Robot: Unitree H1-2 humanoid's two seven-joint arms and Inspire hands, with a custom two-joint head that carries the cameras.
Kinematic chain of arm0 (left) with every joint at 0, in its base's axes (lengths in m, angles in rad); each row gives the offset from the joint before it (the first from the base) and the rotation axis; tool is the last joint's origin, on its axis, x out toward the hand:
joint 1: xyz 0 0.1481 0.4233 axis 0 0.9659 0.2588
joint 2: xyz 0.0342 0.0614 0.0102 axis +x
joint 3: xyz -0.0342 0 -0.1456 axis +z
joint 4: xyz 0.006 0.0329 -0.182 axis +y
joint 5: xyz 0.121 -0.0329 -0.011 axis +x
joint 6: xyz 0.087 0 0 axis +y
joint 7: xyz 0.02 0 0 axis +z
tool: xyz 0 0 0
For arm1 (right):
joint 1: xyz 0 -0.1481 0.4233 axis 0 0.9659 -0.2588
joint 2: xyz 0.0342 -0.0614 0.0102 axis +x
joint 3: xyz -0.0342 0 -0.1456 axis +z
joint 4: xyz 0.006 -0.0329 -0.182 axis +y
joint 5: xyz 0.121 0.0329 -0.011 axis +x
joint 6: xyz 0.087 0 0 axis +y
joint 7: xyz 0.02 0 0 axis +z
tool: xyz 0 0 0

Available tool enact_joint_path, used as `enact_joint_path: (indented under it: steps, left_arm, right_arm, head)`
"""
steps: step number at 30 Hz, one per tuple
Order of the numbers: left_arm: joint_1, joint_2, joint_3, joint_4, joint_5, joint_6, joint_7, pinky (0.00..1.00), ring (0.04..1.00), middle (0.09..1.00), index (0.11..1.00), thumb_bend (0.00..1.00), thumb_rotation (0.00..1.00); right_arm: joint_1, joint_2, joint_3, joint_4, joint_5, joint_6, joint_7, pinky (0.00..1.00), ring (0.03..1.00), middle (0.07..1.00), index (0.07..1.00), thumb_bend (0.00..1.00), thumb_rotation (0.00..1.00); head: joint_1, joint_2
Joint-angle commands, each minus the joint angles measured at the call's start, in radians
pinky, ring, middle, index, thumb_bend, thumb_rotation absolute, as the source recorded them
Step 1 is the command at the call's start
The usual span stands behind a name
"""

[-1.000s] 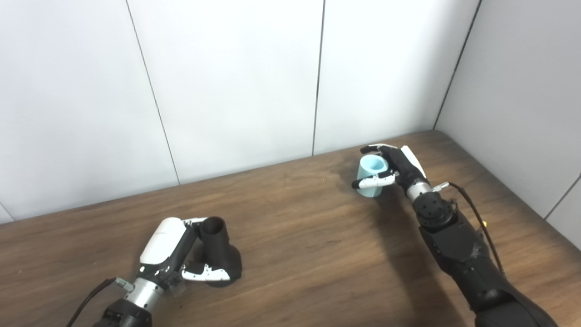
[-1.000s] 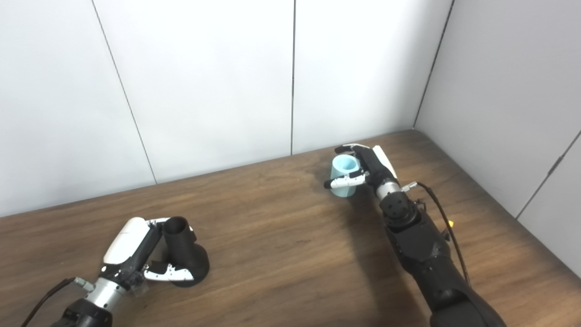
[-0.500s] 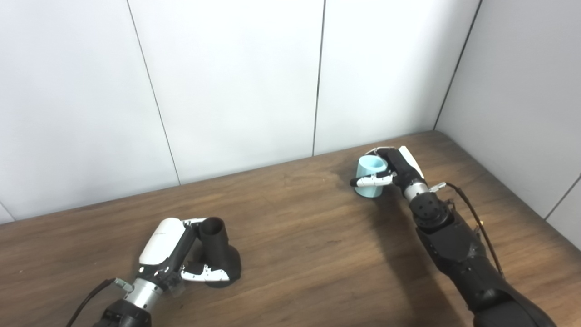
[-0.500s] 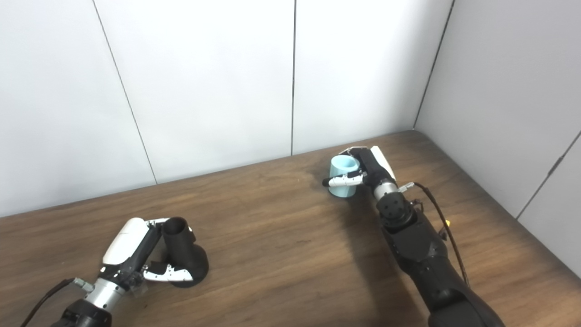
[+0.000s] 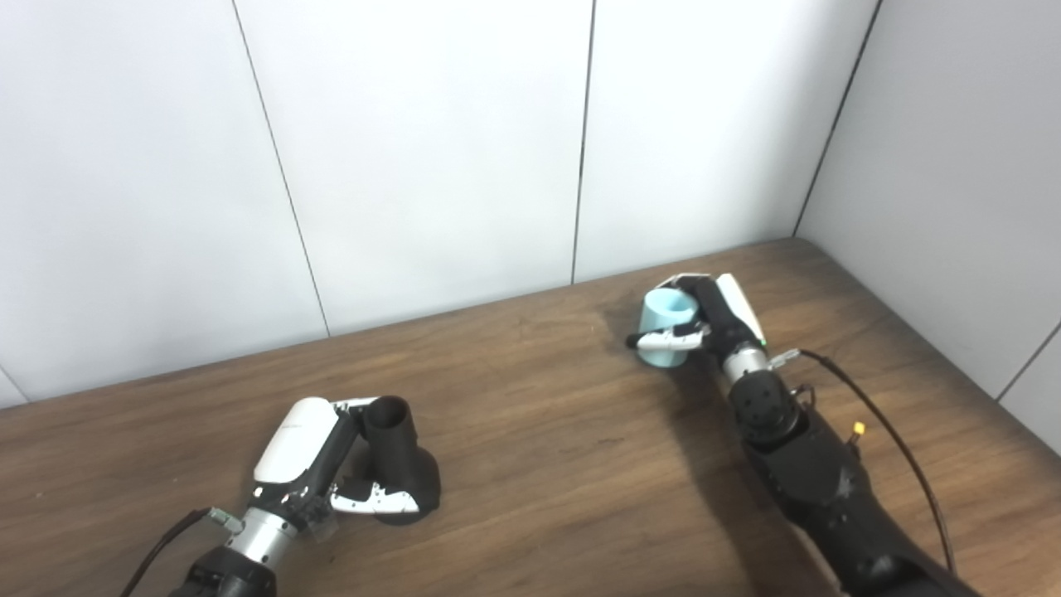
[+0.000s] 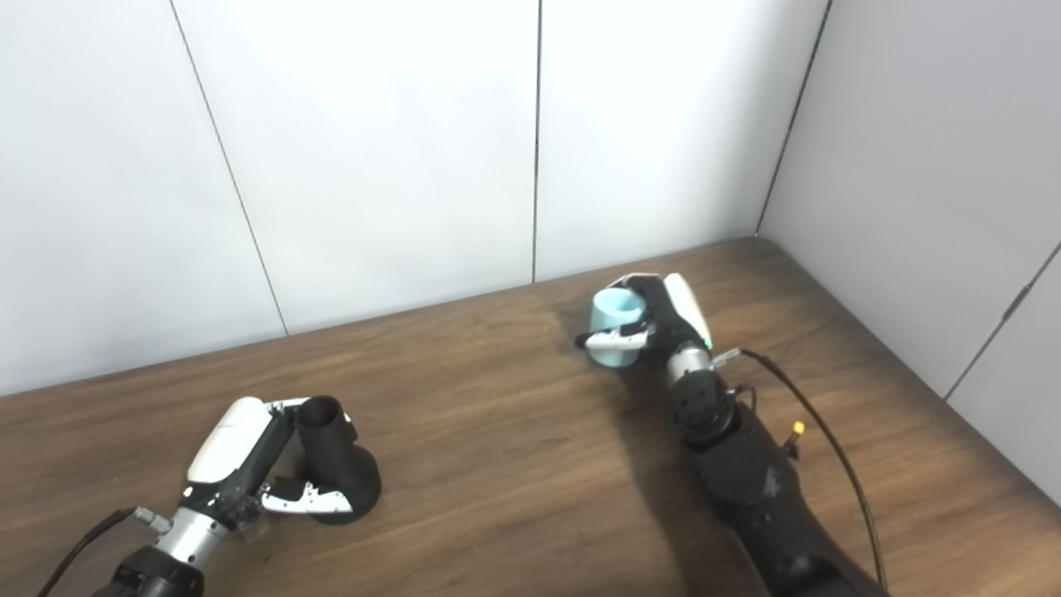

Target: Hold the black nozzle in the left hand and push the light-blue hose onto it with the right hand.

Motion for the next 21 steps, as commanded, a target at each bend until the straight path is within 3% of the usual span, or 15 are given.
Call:
enact_joint_path:
  steps: [1, 8, 11, 14, 17, 21]
  left_arm:
    - [0.216, 0.031, -0.062, 0.145, 0.080, 0.035, -0.064, 0.49, 0.549, 0.427, 0.498, 0.52, 0.00]
    - [0.210, 0.012, -0.067, 0.162, 0.089, 0.036, -0.052, 0.45, 0.520, 0.427, 0.502, 0.52, 0.00]
    - [0.211, 0.002, -0.067, 0.164, 0.089, 0.042, -0.054, 0.48, 0.538, 0.423, 0.501, 0.52, 0.00]
    - [0.212, -0.011, -0.072, 0.167, 0.092, 0.044, -0.052, 0.50, 0.545, 0.417, 0.502, 0.52, 0.00]
    - [0.207, -0.030, -0.078, 0.184, 0.099, 0.043, -0.040, 0.50, 0.555, 0.430, 0.503, 0.52, 0.00]
    - [0.196, -0.055, -0.083, 0.209, 0.108, 0.039, -0.022, 0.47, 0.533, 0.447, 0.498, 0.53, 0.00]
  right_arm:
    - [-0.077, 0.014, -0.007, -0.197, 0.019, 0.061, 0.039, 0.41, 0.450, 0.498, 0.483, 0.52, 0.00]
    - [-0.103, 0.090, -0.011, -0.401, 0.036, 0.164, 0.112, 0.40, 0.452, 0.496, 0.480, 0.52, 0.00]
    - [-0.125, 0.112, -0.010, -0.466, 0.052, 0.212, 0.145, 0.44, 0.479, 0.495, 0.464, 0.52, 0.00]
    - [-0.148, 0.140, -0.019, -0.527, 0.115, 0.253, 0.189, 0.39, 0.446, 0.501, 0.483, 0.52, 0.00]
    - [-0.172, 0.163, -0.001, -0.582, 0.125, 0.306, 0.209, 0.36, 0.434, 0.525, 0.483, 0.51, 0.00]
    - [-0.195, 0.177, 0.029, -0.604, 0.130, 0.317, 0.246, 0.35, 0.437, 0.518, 0.498, 0.50, 0.00]
  head:
    - [0.007, 0.003]
    - [0.072, 0.012]
    - [0.114, 0.022]
    - [0.167, 0.032]
    - [0.217, 0.041]
    - [0.272, 0.054]
